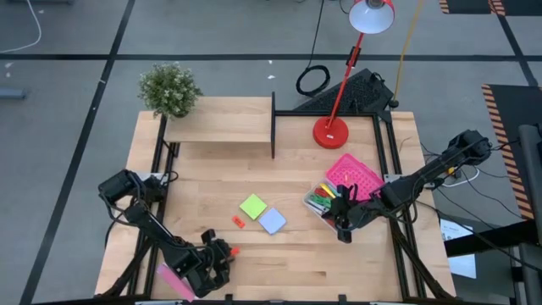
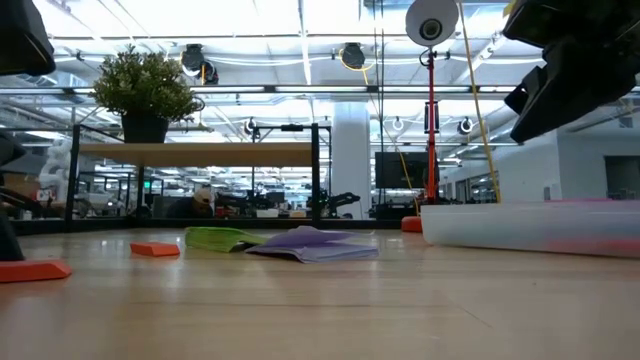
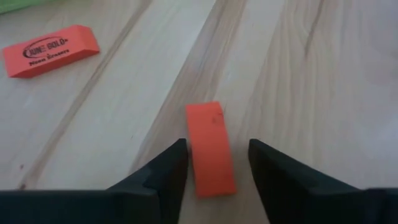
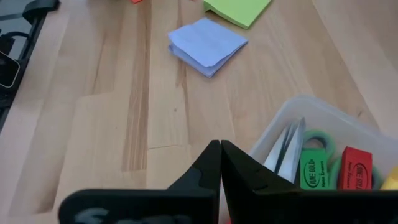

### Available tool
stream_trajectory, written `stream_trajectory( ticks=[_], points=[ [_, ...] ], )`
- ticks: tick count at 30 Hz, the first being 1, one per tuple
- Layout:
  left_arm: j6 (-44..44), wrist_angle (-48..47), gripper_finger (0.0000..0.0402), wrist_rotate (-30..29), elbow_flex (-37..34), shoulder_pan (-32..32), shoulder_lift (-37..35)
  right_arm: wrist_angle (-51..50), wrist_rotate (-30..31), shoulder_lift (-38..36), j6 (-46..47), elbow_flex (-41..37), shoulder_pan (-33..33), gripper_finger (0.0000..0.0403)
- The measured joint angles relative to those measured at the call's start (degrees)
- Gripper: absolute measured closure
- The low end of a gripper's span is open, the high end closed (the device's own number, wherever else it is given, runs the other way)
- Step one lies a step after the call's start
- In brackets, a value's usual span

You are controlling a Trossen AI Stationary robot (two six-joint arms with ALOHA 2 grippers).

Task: Pack school essentials
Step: Put the bottom orange eraser into the pink supply box

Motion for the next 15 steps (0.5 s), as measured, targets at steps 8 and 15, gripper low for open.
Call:
stream_trajectory(
  ticks=[8,15],
  points=[
    [0.33,-0.21,0.0310,-1.57,-0.09,0.15,0.18,1.37,0.09,0.00,-0.61,0.02,-0.04,0.0397],
    [1.34,-0.03,0.0313,-1.74,-0.15,0.19,-1.25,2.16,0.52,0.00,-0.61,0.02,-0.04,0.0397]
  ],
)
